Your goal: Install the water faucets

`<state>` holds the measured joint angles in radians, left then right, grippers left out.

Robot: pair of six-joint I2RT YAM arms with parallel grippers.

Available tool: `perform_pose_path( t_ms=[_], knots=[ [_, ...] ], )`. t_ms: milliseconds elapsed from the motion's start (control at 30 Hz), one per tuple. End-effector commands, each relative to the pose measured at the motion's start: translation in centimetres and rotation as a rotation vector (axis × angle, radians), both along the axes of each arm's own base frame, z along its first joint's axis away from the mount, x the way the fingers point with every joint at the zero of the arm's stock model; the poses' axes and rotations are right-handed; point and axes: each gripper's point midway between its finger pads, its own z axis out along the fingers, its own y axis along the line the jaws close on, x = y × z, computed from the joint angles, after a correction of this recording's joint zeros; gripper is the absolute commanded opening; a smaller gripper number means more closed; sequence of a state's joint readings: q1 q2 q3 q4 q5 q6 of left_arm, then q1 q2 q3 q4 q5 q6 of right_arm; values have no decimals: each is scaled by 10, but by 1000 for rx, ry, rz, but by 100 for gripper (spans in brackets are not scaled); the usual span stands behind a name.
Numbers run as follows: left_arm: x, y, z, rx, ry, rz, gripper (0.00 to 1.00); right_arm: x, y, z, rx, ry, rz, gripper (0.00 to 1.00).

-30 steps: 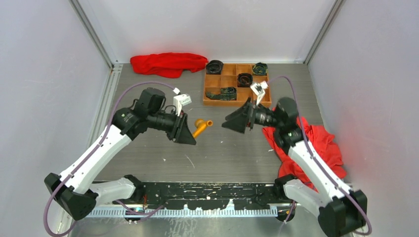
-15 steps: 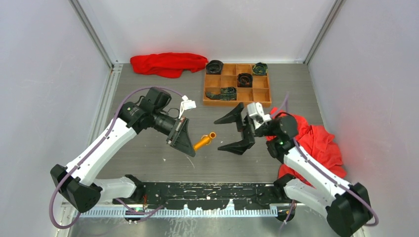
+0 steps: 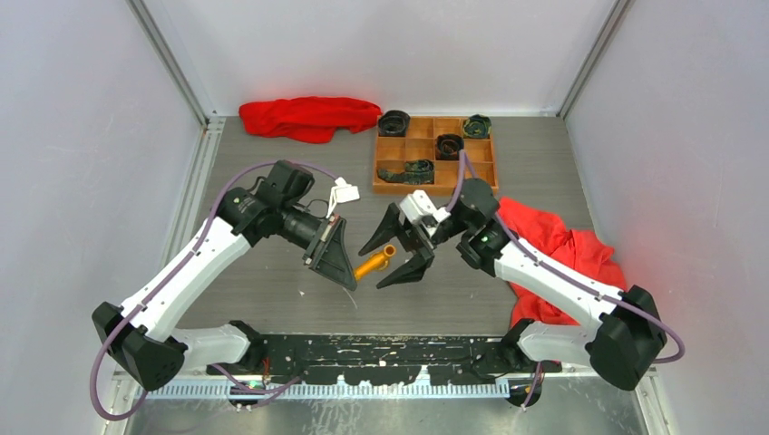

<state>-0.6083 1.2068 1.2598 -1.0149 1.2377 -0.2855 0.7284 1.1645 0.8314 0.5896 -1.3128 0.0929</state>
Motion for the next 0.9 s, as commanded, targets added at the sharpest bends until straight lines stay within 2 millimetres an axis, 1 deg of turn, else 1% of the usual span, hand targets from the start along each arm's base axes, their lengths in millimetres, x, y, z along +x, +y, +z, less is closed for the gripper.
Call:
perform_pose_path(
  t_ms=[0, 133, 200, 233, 267, 333, 367, 433, 467, 567, 633, 667, 700, 733, 767, 800, 867],
  knots=[
    [-8, 4, 15, -49, 4, -26, 0, -10, 2, 6, -33, -18, 95, 64],
    [-7, 4, 16, -48, -10, -21, 0, -10, 5, 3, -70, 0, 120, 40],
    [-5, 3, 17, -43, -20, -14, 0, -11, 5, 1, -87, 14, 128, 19],
    [-4, 3, 17, -41, -26, -10, 0, -12, 6, 0, -95, 23, 129, 6],
    [-3, 2, 17, -36, -37, -2, 1, -11, 6, -3, -104, 34, 118, 1],
    [4, 2, 13, 2, -75, 36, 26, -3, 9, -7, -122, 55, 42, 1],
    [8, 2, 12, 20, -97, 58, 34, 3, 11, -9, -129, 66, -20, 1],
    [17, 4, 9, 65, -160, 117, 43, 20, 13, -14, -136, 122, -184, 1],
    [22, 6, 9, 84, -199, 154, 45, 28, 13, -11, -110, 143, -257, 1],
    [43, 18, 7, 155, -345, 300, 52, 46, 0, -4, -40, 273, -458, 1],
    [60, 30, 8, 189, -466, 421, 65, 55, -12, 4, 20, 388, -563, 1],
    [69, 37, 9, 200, -525, 496, 70, 60, -18, 9, 48, 450, -602, 1],
    [79, 42, 14, 188, -571, 587, 80, 64, -23, 13, 61, 521, -632, 1],
    [90, 48, 17, 175, -606, 686, 91, 68, -26, 15, 57, 593, -648, 1],
    [94, 53, 26, 133, -646, 762, 98, 71, -27, 15, 43, 660, -654, 1],
    [97, 54, 29, 101, -665, 794, 100, 73, -26, 15, 28, 726, -638, 1],
    [100, 52, 30, 81, -673, 802, 100, 72, -23, 15, 5, 853, -580, 1]
  ],
)
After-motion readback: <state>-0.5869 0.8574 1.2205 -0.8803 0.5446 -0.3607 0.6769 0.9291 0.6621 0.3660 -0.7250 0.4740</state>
